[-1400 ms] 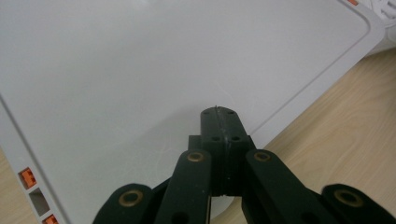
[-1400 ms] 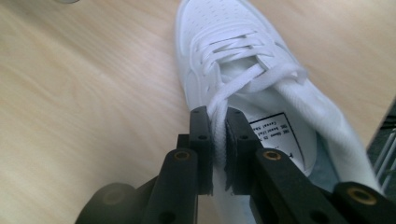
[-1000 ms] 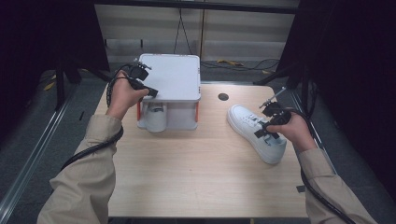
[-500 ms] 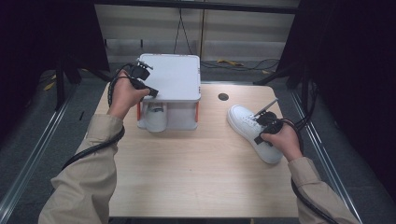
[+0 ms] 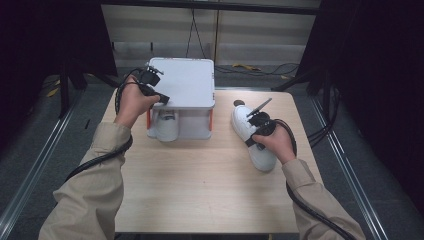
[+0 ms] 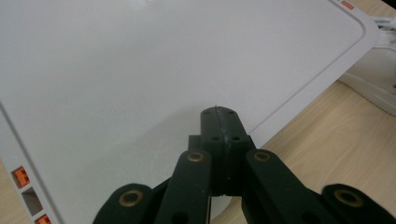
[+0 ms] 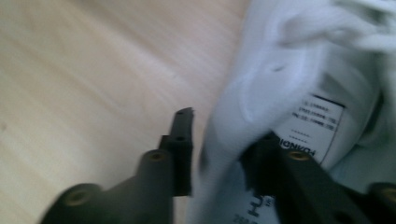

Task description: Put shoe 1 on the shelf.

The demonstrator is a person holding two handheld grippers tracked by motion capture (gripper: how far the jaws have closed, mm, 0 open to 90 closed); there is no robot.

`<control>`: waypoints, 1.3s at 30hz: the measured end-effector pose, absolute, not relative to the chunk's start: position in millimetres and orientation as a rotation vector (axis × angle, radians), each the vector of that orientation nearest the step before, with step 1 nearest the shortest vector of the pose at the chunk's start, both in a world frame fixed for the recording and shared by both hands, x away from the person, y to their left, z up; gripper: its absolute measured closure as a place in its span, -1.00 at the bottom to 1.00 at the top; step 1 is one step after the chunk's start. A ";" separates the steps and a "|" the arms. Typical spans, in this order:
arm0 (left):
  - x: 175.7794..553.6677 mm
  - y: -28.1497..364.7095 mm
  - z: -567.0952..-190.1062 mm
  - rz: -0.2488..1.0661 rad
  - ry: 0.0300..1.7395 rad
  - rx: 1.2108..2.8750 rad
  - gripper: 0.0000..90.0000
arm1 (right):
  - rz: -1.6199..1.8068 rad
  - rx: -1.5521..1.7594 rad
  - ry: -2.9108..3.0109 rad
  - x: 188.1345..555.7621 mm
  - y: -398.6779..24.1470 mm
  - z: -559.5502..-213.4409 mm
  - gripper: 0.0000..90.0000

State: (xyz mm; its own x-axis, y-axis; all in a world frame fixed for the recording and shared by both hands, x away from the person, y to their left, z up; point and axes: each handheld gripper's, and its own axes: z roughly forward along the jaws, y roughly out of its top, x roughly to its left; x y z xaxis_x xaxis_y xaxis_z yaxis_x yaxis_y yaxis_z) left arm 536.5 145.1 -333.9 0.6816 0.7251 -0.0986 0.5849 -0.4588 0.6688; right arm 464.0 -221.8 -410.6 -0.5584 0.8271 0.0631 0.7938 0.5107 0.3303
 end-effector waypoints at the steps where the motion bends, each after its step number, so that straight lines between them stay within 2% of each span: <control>1: 536.6 145.3 -333.6 0.261 0.994 2.207 1.00 | 0.494 1.412 2.662 462.1 -222.2 -409.2 0.17; 6: 535.0 143.5 -333.3 0.279 0.994 2.212 1.00 | 0.510 1.337 2.721 449.1 -235.4 -397.8 0.15; 10: 534.3 143.4 -333.8 0.284 0.997 2.205 1.00 | 0.425 1.283 2.785 441.8 -235.0 -404.1 0.19; 12: 533.7 143.1 -334.0 0.288 0.995 2.203 1.00 | 0.388 1.274 2.807 439.1 -231.2 -415.1 0.41; 13: 533.7 143.2 -334.1 0.286 0.994 2.203 1.00 | 0.346 1.265 2.794 439.2 -229.9 -418.0 0.60; 16: 533.8 143.5 -334.2 0.283 0.994 2.201 1.00 | 0.316 1.316 2.774 440.0 -228.2 -417.8 0.71; 30: 533.5 143.7 -334.4 0.283 0.995 2.200 1.00 | 0.213 1.405 2.774 445.2 -220.3 -418.4 0.76; 39: 533.1 140.7 -333.3 0.294 0.993 2.215 1.00 | 0.280 1.396 2.734 433.8 -226.2 -408.7 0.80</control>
State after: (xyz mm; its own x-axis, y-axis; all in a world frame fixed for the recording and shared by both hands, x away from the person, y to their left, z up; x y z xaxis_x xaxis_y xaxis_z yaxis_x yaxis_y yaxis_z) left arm 533.1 140.7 -333.3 0.6827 0.7275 -0.0681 0.5731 -0.4752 0.6676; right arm 433.8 -226.2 -408.7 -0.5886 0.8079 0.0295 0.7971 0.5739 0.1876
